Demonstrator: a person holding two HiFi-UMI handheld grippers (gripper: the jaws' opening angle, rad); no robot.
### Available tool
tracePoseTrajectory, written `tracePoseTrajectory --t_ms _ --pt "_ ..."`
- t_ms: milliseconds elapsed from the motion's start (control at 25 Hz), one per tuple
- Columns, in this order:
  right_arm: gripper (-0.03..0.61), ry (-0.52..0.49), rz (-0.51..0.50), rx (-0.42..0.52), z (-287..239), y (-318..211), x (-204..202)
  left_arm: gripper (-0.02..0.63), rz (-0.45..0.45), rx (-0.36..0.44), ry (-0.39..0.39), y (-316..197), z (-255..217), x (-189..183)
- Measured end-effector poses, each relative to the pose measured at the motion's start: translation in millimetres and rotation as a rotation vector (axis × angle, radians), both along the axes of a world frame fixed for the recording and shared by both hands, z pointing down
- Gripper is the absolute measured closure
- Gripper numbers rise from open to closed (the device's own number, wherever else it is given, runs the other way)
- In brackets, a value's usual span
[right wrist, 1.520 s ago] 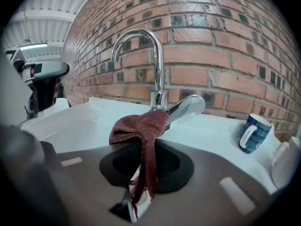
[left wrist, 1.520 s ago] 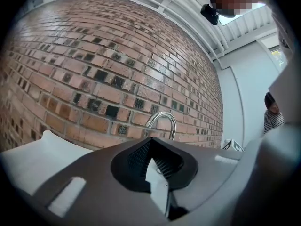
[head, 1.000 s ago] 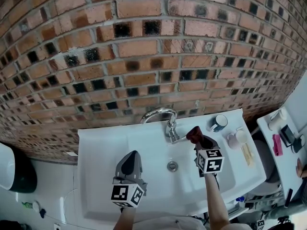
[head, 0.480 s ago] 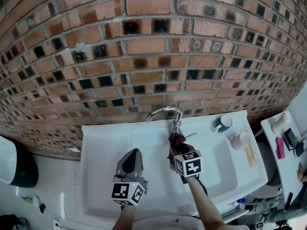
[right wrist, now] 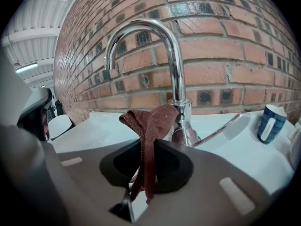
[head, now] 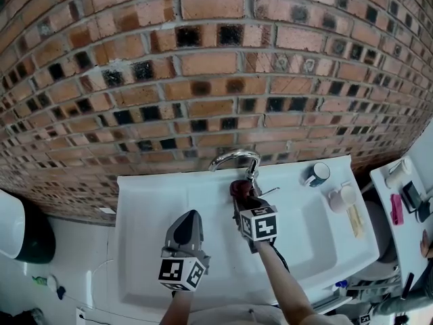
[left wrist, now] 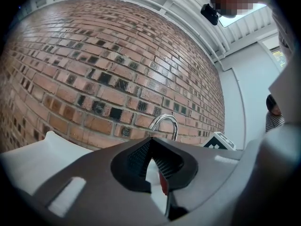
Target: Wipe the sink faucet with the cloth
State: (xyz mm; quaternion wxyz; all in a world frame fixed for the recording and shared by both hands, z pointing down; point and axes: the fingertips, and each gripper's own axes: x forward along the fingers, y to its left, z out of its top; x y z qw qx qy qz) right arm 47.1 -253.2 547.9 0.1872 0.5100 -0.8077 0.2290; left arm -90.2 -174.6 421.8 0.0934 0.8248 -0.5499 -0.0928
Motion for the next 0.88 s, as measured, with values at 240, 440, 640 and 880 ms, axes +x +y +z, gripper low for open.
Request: tracePoseTrajectory --t_ms 240,440,640,880 --pt "0.531 -0.094 0.141 0.059 -33 -12 38 0.62 -0.007 0.0 0.008 -2 2 -3" --pt "0.529 -0.052 0.143 0.086 -47 -20 47 0.62 0.01 0.001 0.006 0 2 4" --pt "0.529 -0.061 0.135 0.219 -95 -24 39 0.62 -0.005 0.004 0.012 0 0 -3" --pt "0.529 -0.031 0.043 0.404 -166 -22 1 0.62 -0.025 0.004 0.025 1 -1 -10"
